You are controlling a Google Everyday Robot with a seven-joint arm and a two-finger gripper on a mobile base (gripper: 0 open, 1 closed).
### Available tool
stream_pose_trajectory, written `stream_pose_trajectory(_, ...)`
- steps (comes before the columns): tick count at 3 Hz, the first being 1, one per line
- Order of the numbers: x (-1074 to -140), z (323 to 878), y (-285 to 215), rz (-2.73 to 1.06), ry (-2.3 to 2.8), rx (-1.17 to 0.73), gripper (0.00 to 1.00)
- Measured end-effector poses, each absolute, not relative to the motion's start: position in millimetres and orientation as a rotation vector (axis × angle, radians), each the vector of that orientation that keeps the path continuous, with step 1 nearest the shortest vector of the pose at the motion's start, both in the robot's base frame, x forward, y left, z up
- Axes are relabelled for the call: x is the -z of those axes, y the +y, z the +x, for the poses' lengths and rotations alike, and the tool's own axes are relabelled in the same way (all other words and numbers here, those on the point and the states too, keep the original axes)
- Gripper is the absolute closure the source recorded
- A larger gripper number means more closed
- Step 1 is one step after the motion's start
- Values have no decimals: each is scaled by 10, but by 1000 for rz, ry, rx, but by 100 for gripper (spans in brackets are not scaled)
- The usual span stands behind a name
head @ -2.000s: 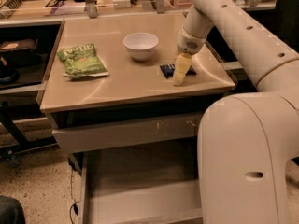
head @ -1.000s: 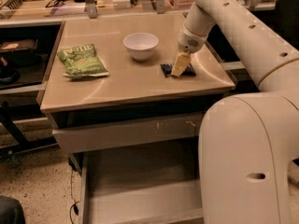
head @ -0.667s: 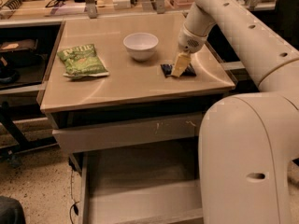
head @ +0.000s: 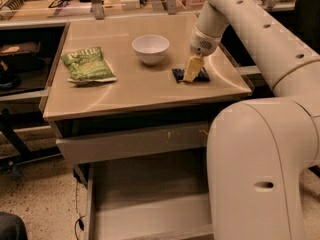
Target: Place rxbar blueberry into middle drawer
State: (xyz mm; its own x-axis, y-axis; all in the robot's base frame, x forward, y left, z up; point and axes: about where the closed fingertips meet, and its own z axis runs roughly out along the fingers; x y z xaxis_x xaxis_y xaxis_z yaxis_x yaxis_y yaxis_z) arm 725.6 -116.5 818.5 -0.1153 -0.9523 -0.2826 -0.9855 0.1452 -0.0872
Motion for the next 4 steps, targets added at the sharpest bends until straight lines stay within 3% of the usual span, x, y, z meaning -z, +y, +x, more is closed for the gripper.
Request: stream_pose_trajectory(4, -8291, 6519, -1276, -1704, 2297, -142, 100)
